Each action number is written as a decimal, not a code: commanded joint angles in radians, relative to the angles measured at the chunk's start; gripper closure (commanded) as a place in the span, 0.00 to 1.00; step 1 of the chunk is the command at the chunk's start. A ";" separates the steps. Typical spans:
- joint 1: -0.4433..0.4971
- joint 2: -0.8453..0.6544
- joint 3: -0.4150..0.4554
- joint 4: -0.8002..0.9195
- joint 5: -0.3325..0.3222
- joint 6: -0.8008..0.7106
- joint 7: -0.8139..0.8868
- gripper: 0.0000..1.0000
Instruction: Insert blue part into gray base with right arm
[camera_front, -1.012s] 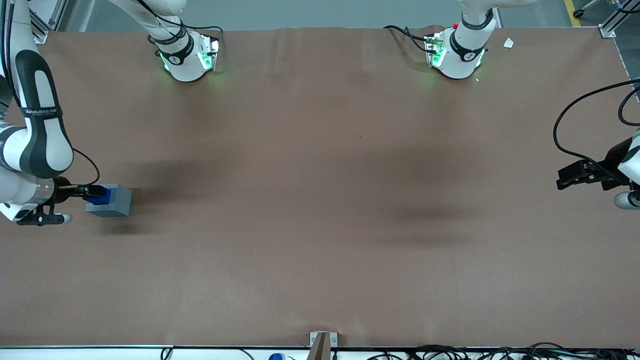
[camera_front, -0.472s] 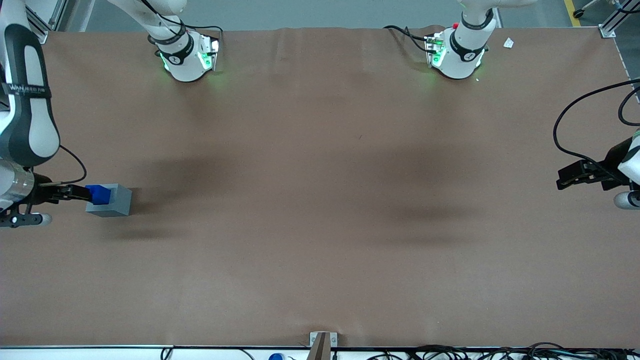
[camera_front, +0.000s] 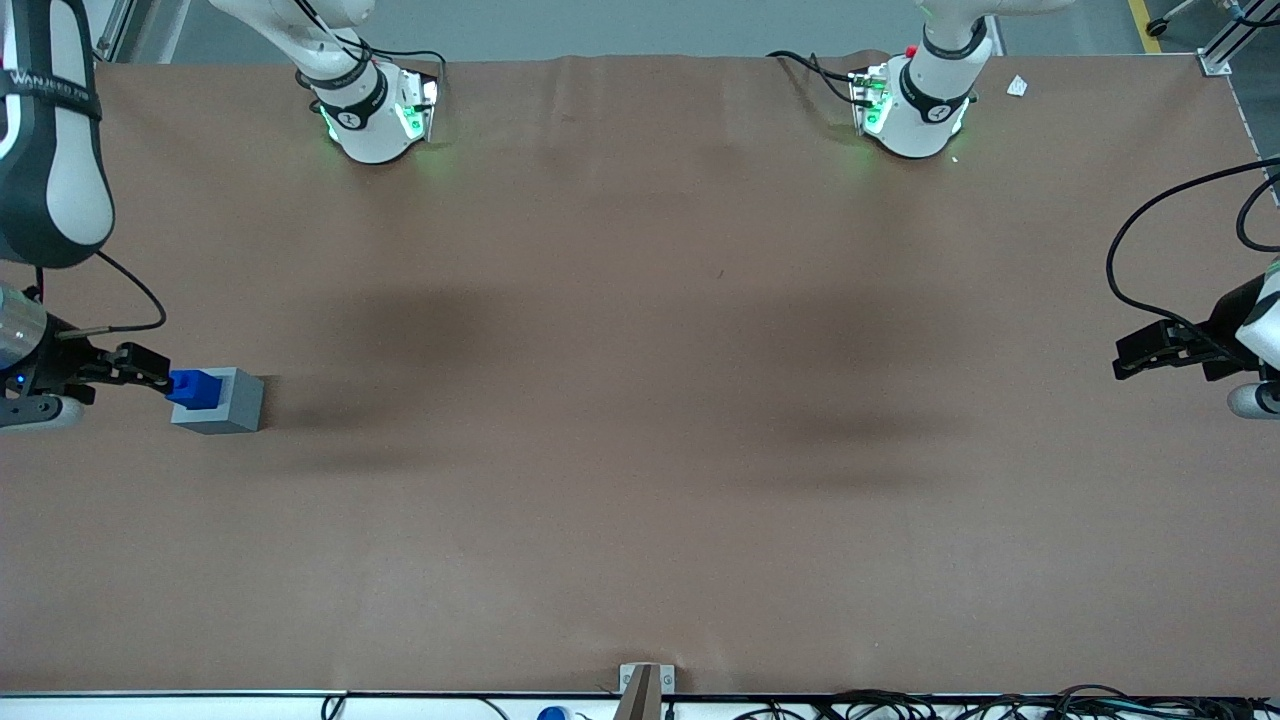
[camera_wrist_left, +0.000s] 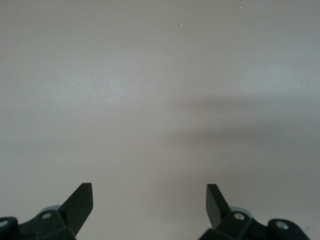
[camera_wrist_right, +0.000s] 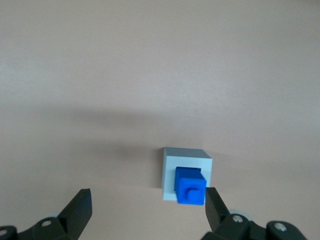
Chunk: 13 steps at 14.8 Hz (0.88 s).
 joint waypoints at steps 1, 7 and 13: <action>0.050 -0.067 -0.003 -0.019 0.009 -0.043 0.096 0.00; 0.100 -0.159 -0.005 -0.030 0.083 -0.110 0.196 0.00; 0.106 -0.253 -0.003 -0.031 0.083 -0.189 0.220 0.00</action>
